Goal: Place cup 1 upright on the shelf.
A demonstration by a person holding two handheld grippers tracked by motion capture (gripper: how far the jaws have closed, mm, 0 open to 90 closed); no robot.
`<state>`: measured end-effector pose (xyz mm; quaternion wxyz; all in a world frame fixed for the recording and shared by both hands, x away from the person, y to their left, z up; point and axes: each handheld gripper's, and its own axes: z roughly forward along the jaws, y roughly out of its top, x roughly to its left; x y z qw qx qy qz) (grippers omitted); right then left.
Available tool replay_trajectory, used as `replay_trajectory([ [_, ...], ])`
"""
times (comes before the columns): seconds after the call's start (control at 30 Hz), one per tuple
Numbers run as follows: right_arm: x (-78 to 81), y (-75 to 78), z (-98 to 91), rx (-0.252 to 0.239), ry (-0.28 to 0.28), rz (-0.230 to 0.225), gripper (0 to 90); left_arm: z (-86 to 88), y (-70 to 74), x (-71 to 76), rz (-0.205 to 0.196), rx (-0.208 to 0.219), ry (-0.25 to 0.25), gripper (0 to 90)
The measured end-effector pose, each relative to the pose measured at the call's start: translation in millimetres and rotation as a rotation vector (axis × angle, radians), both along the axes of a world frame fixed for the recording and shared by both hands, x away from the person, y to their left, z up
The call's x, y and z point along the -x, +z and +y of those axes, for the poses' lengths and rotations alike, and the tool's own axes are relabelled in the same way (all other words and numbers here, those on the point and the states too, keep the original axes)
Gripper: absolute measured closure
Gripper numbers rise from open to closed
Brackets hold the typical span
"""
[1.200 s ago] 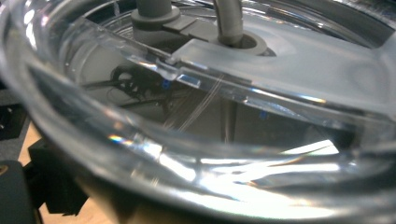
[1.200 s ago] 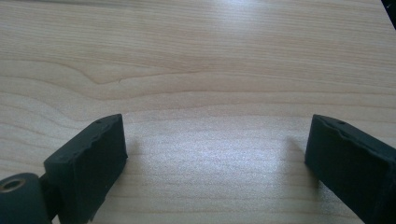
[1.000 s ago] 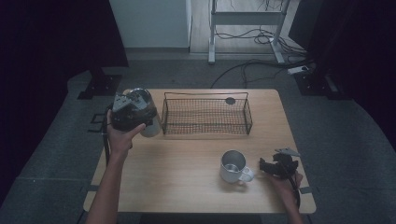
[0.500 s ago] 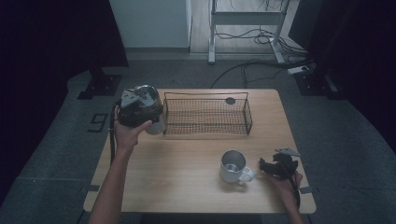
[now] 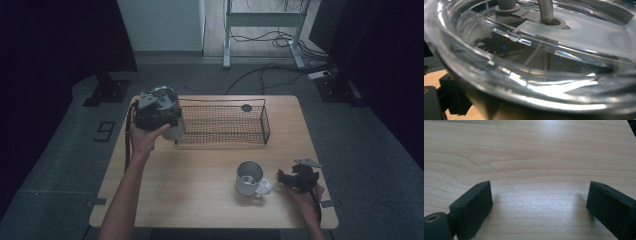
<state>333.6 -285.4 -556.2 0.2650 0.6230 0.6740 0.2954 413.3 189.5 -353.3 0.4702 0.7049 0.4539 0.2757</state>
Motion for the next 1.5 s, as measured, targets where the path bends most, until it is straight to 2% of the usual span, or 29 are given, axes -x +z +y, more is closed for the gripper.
replay_trajectory([
  [0.37,0.1,0.1,0.0,-0.001,0.004,-0.001,7.0,-13.8,-1.0,-15.0,0.0,-0.012,-0.011,3.9],
  [0.63,0.2,0.2,0.0,-0.001,0.005,-0.002,7.2,-24.0,-2.5,-24.9,0.004,-0.002,-0.027,3.9],
  [1.03,0.1,0.1,0.0,0.0,0.006,-0.002,7.2,-40.3,-3.8,-41.4,0.01,-0.011,-0.055,3.9],
  [1.2,0.1,0.1,0.0,0.0,0.006,-0.002,7.2,-44.7,-1.7,-48.1,0.015,-0.027,-0.055,3.9],
  [1.5,0.2,0.2,0.0,0.0,0.006,-0.001,7.2,-49.4,-1.8,-57.7,0.025,-0.021,-0.058,3.9],
])
